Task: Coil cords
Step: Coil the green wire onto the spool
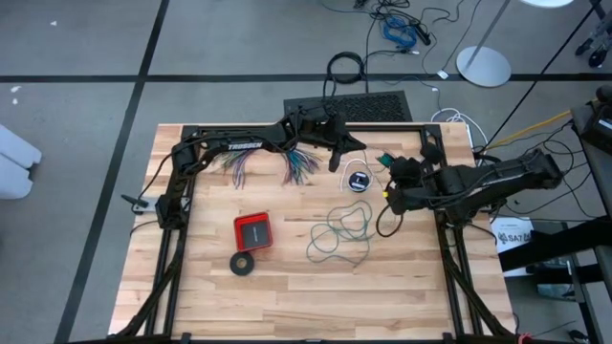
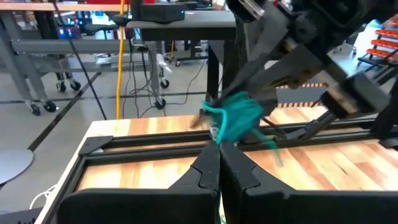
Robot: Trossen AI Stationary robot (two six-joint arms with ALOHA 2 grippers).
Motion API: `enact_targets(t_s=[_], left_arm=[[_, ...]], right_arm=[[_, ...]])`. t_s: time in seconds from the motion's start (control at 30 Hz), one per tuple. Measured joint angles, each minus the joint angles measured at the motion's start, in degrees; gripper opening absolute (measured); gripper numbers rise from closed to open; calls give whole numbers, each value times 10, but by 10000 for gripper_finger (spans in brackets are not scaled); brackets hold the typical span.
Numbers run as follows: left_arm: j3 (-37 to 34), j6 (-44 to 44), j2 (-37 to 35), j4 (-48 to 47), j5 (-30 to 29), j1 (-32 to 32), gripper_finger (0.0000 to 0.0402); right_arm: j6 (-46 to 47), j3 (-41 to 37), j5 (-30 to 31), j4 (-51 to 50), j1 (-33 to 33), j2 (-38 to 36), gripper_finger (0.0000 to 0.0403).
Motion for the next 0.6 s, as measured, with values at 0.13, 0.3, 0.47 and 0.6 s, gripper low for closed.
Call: enact_targets(t_s=[0.13,0.3,0.47,0.6], left_arm=[[0,-1,-1,-3,7,-15,0],[0,1,-2,-1,10,-38,0],[0,3,-2,9,10,-56,0],[0,4,-2,22,2,-67,0]], right_arm=[[3,0,43,10,-14,20,0],[3,0,109,47,-24,41,0],[6,0,160,75,-24,46,0],[6,0,168,93,-19,46,0]])
